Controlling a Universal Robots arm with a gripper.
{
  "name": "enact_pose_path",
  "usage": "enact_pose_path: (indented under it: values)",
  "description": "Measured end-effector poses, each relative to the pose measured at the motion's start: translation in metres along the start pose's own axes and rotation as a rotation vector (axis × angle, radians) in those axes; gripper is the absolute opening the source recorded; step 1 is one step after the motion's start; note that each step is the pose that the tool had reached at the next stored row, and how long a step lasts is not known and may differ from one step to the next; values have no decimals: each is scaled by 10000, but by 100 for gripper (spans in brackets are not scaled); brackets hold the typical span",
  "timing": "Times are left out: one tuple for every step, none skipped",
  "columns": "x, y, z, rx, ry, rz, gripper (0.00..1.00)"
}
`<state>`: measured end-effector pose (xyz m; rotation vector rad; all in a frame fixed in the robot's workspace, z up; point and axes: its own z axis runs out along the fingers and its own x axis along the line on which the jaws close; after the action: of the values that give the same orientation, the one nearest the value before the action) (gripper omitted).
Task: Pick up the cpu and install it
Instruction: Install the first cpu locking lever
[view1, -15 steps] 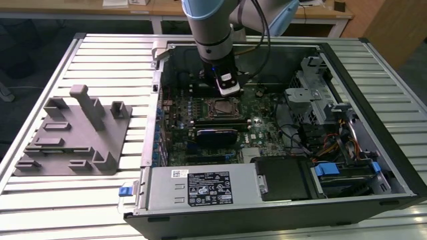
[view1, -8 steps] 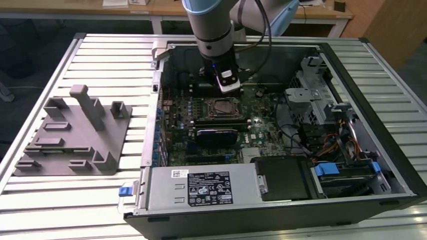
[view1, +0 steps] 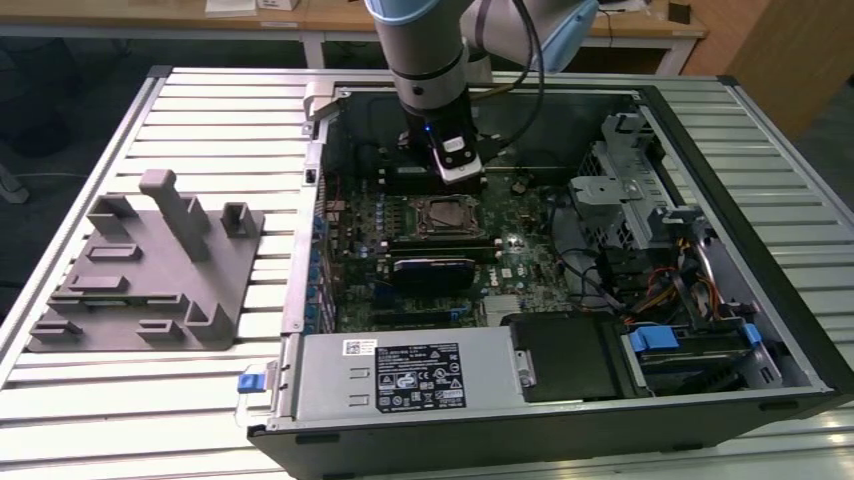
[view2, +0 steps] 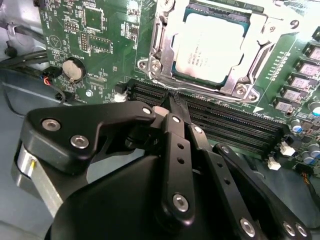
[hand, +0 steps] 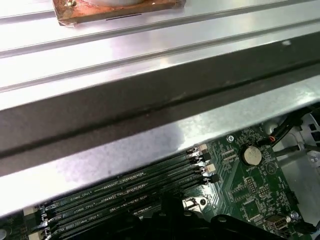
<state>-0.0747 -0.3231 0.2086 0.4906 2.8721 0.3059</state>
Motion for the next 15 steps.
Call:
enact_pose_path:
  values:
    - [-1,0,0,37,-1,-8,11]
    - [-2,0,1,127,-4,-23,11]
    - [-4,1,2,253,-14,-49,11]
    - [-6,2,4,370,-23,-72,11]
    - [-10,3,5,494,-31,-96,11]
    - [-14,4,6,615,-35,-121,11]
    - [-20,6,7,733,-32,-140,11]
    - [-26,7,9,838,-15,-156,11]
    - [-36,8,11,936,19,-166,11]
    - [-47,7,13,1022,63,-172,11]
    - [-60,5,16,1098,126,-173,11]
    - [-73,1,17,1164,197,-172,11]
    - [-85,-5,18,1221,266,-170,11]
    - [-97,-12,18,1270,334,-165,11]
    - [-108,-20,18,1315,403,-159,11]
